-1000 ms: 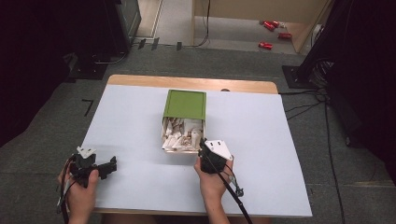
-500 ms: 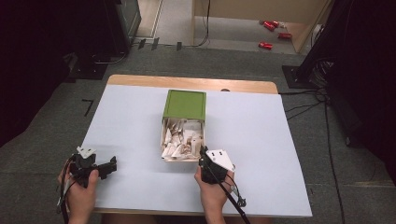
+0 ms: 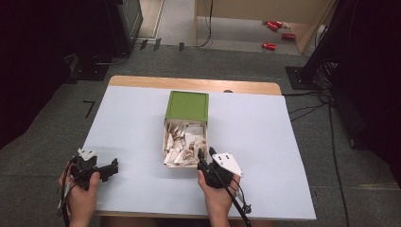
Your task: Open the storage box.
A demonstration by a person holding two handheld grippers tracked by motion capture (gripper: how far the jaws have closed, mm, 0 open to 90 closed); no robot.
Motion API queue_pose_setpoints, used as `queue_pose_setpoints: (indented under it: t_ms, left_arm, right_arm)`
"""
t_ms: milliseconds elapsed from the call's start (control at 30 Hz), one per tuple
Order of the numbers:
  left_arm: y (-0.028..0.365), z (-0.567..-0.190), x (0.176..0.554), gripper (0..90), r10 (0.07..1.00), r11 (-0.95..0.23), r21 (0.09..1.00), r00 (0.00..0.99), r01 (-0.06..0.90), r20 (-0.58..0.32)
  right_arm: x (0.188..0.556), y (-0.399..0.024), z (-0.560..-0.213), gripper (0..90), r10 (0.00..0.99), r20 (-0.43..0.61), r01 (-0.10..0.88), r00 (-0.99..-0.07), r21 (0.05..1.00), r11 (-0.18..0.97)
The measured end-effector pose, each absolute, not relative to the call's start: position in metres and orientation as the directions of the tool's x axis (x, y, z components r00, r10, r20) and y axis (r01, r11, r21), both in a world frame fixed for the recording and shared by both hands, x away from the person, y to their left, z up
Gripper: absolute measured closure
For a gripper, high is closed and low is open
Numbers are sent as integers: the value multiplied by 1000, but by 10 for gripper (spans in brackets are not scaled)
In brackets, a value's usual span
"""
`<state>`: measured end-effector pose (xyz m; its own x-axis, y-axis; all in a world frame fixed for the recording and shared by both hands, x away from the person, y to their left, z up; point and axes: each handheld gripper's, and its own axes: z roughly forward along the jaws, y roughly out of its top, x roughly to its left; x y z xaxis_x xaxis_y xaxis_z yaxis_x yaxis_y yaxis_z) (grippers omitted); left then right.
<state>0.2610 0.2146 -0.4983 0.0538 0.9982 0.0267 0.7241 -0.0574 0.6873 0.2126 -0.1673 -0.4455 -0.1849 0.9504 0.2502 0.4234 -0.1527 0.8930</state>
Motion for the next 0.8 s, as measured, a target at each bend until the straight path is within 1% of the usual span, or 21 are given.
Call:
queue_pose_setpoints:
  t_ms: [100,267,467,800]
  left_arm:
    - [215,-498,261,0,998,-57,687,54,724,27]
    - [215,-498,261,0,998,-58,687,54,724,27]
    - [215,-498,261,0,998,-58,685,55,726,27]
    - [215,-498,261,0,998,-60,684,56,727,28]
  right_arm:
    - [213,-168,-439,429,950,257,429,-174,889,-162]
    - [214,-164,-431,378,953,232,427,-194,895,-130]
    - [214,-159,-422,369,949,229,409,-217,904,-125]
    - [216,-154,-411,378,941,226,389,-250,914,-116]
